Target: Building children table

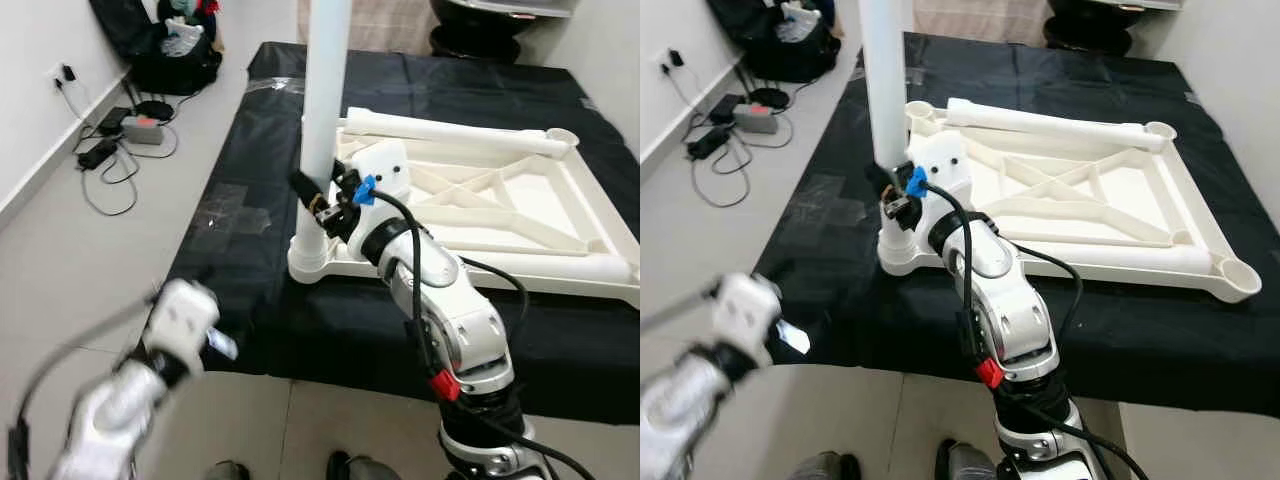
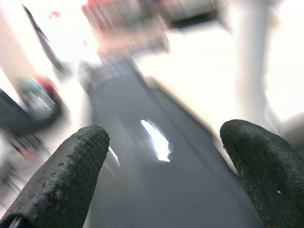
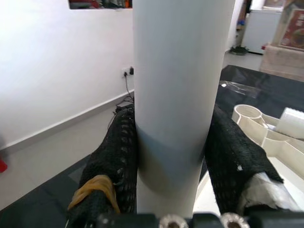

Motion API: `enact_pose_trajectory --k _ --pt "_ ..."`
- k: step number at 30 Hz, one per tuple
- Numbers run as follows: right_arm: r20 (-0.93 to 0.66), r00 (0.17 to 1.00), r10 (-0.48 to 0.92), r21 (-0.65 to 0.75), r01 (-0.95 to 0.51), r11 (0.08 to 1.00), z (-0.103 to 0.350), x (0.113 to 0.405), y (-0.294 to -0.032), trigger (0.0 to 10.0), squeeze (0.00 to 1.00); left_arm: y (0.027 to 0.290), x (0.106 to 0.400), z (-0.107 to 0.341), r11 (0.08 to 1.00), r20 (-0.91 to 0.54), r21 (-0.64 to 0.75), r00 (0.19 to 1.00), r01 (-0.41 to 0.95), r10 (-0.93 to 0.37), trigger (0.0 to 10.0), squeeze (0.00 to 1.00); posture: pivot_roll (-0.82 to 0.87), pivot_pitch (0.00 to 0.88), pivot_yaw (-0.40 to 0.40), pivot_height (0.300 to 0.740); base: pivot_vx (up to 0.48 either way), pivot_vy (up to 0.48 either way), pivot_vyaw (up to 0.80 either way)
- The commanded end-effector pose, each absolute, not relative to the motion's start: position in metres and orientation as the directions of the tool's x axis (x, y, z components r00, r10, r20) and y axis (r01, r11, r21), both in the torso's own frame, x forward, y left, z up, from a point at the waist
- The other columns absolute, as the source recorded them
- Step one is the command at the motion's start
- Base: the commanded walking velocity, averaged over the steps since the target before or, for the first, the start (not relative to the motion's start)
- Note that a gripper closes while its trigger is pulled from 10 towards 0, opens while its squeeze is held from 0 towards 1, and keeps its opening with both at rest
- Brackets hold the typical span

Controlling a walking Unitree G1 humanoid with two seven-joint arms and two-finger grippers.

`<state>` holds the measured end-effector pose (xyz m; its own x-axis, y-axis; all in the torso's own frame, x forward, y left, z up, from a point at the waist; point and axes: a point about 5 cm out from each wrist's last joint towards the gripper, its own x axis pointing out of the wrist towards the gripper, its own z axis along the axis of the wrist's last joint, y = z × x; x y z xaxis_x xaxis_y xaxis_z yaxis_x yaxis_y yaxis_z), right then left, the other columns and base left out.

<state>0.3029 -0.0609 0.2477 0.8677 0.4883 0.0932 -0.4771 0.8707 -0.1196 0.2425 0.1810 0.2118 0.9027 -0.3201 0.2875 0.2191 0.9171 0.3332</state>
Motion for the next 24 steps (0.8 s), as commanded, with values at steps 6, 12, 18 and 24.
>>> enact_pose_trajectory --k 6,12,18,24 --pt "-0.003 0.929 0.371 -0.106 -0.369 0.923 0.229 0.308 -0.07 10.0 0.0 0.155 0.252 0.331 0.822 0.558 0.321 0.608 0.47 -0.565 10.0 0.0 0.01 0.085 -0.078 0.74 0.0 0.0 0.0" --pt "0.007 0.929 0.371 -0.094 -0.368 0.925 0.229 0.308 -0.066 10.0 0.0 0.139 0.263 0.36 0.725 0.543 0.366 0.499 0.583 -0.675 10.0 0.0 0.01 0.092 -0.069 0.74 0.0 0.0 0.0" --pt "0.011 0.929 0.369 -0.087 -0.367 0.926 0.231 0.307 -0.064 10.0 0.0 0.139 0.276 0.365 0.707 0.499 0.351 0.516 0.614 -0.696 10.0 0.0 0.01 0.097 -0.063 0.74 0.0 0.0 0.0" --pt "0.015 0.933 0.359 -0.078 -0.357 0.931 0.233 0.307 -0.065 10.0 0.0 0.136 0.306 0.389 0.726 0.515 0.24 0.55 0.645 -0.658 10.0 0.0 0.0 0.103 -0.055 0.74 0.0 0.0 0.0"
